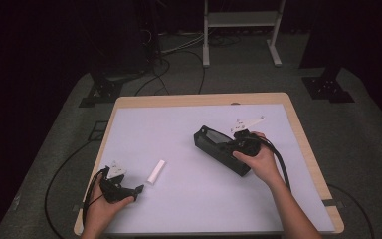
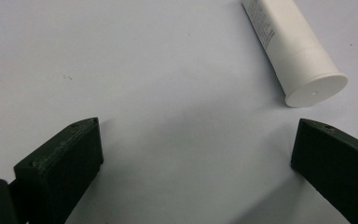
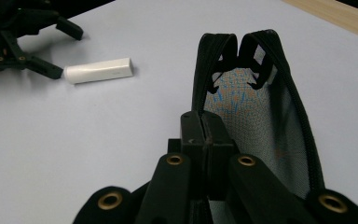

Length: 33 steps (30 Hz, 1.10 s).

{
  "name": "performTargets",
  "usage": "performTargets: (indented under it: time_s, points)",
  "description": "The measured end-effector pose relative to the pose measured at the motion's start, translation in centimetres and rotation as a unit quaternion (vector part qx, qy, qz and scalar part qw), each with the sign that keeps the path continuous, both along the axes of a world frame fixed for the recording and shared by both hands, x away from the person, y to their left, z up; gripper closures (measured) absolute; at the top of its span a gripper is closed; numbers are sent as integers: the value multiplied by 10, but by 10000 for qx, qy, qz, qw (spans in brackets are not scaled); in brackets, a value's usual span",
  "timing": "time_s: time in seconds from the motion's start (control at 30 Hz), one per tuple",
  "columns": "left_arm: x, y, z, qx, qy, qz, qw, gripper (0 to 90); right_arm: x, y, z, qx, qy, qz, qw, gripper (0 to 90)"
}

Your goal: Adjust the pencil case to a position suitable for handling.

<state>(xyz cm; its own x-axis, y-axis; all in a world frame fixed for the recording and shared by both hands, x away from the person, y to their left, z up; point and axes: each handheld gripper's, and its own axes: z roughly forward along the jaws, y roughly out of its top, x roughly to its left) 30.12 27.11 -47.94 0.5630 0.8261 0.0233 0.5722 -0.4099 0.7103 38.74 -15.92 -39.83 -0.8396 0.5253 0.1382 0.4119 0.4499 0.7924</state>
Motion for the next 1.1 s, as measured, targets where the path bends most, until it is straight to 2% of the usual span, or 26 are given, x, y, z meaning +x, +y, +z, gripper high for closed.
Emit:
performTargets:
  time_s: [0.47,1.1]
  points:
    - [0,0,0,-3,6,3,10000,11,-22,19,-5,-39,94,409,9991,882]
    - [0,0,0,1,5,0,10000,11,-33,41,-13,-175,246,770,9966,881]
